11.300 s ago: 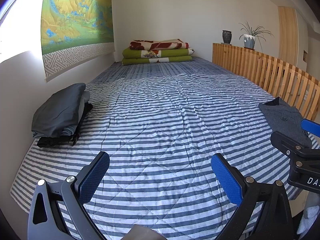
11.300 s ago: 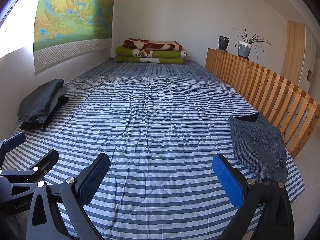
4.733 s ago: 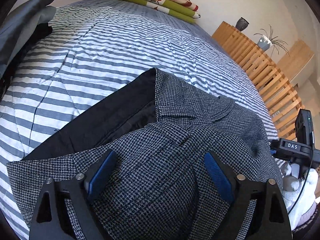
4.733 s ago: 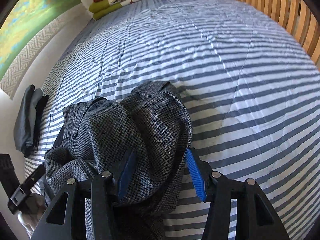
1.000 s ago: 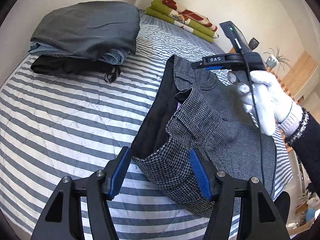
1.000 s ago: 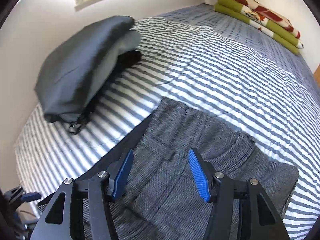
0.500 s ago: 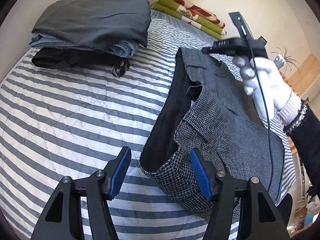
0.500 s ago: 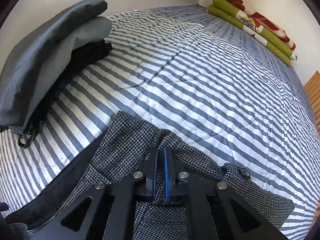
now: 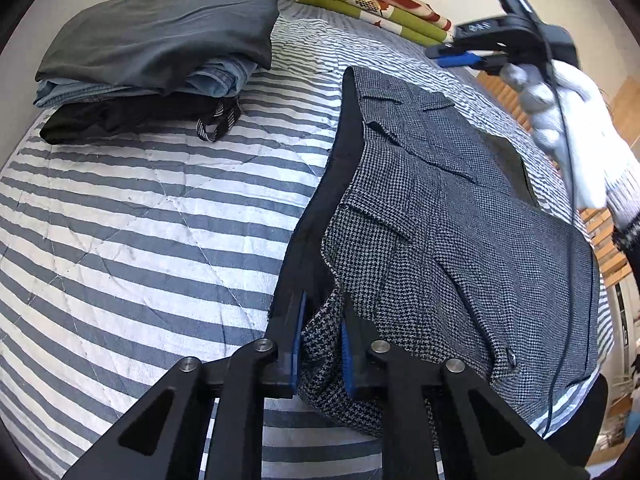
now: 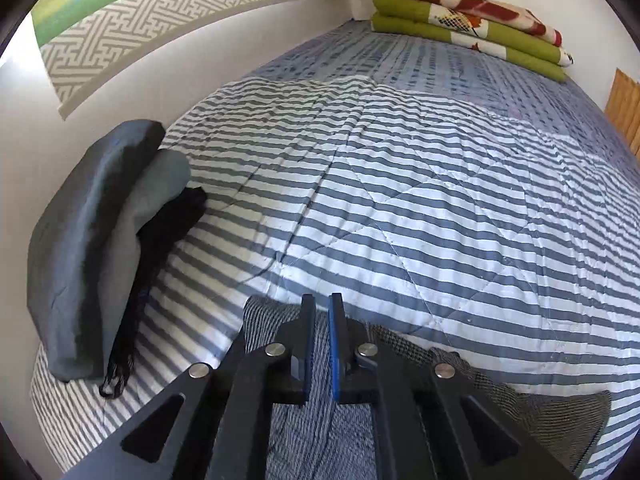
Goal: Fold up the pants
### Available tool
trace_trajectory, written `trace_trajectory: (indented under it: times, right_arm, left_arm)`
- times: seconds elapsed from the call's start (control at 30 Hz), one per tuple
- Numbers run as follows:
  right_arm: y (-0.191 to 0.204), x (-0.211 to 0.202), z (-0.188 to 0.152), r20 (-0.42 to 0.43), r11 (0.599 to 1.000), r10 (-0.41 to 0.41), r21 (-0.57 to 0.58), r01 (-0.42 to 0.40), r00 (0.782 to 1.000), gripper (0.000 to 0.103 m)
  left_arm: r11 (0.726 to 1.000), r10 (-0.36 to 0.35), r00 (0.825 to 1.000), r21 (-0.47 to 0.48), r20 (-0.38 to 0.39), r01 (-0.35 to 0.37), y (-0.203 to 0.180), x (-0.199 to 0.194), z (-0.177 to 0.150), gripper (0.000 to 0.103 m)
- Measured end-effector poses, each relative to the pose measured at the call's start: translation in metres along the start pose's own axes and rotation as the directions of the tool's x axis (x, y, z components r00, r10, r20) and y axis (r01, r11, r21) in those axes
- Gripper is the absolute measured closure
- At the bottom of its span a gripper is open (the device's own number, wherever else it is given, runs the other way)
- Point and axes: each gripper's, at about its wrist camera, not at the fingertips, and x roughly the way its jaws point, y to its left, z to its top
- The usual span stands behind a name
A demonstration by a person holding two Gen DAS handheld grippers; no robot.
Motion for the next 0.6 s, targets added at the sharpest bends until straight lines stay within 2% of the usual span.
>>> trace_trajectory:
  times: [0.03,0.1,0.17,0.3,0.4,0.47,0.5,0.53,0.6]
  right_arm:
    - [-0.003,-0.015,-0.01,-0.006,1.0,0.02,-0.006,-0.02,1.0,0.084]
    - [-0.013,-0.049,-0.034,-0.007,1.0,0.005,-0.008,-0.005,1.0,0.071]
    - [-0.033,-0.087,-0.064,0.009,1.0,0.0,0.007,0.0,1.0,0.068]
    - [-0.091,-0.149,-0.147,0.003,0.993,-0.09,0.074,0.09,0.996,0.067]
    - [-0.131,-0.182,-0.225,-0.048,0.98,-0.106,0.167,0.112,0.993,0.066]
    - [-0.147,-0.198,-0.277,-0.079,0.971,-0.07,0.224,0.086,0.994,0.066]
    - [-0.15,-0.204,-0.303,-0.085,0.967,-0.049,0.244,0.068,0.995,0.066]
    - [-0.15,-0.21,-0.324,-0.088,0.966,-0.029,0.254,0.051,0.996,0.066]
    - [-0.143,-0.219,-0.36,-0.091,0.967,-0.002,0.255,0.025,0.996,0.066]
  left_arm:
    - [1.0,-0.008,1.0,-0.014,0.013,0.008,0.001,-0.003,0.0,0.093]
    - [0.999,-0.016,0.999,-0.031,0.034,0.017,0.002,-0.01,0.0,0.093]
    - [0.999,-0.014,0.998,-0.03,0.054,0.015,0.005,-0.018,-0.001,0.093]
    - [0.998,0.024,0.999,-0.065,0.049,-0.021,0.019,-0.016,-0.002,0.093]
    - [0.994,0.106,0.994,-0.031,0.037,-0.105,0.012,-0.016,-0.009,0.09]
    - [0.983,0.181,0.981,0.013,0.066,-0.182,-0.001,-0.019,-0.013,0.083]
    - [0.976,0.216,0.973,0.022,0.078,-0.219,-0.007,-0.02,-0.013,0.076]
    - [0.968,0.245,0.965,0.025,0.097,-0.248,-0.014,-0.025,-0.014,0.063]
    - [0.971,0.233,0.962,0.02,0.144,-0.238,-0.03,-0.039,-0.019,0.06]
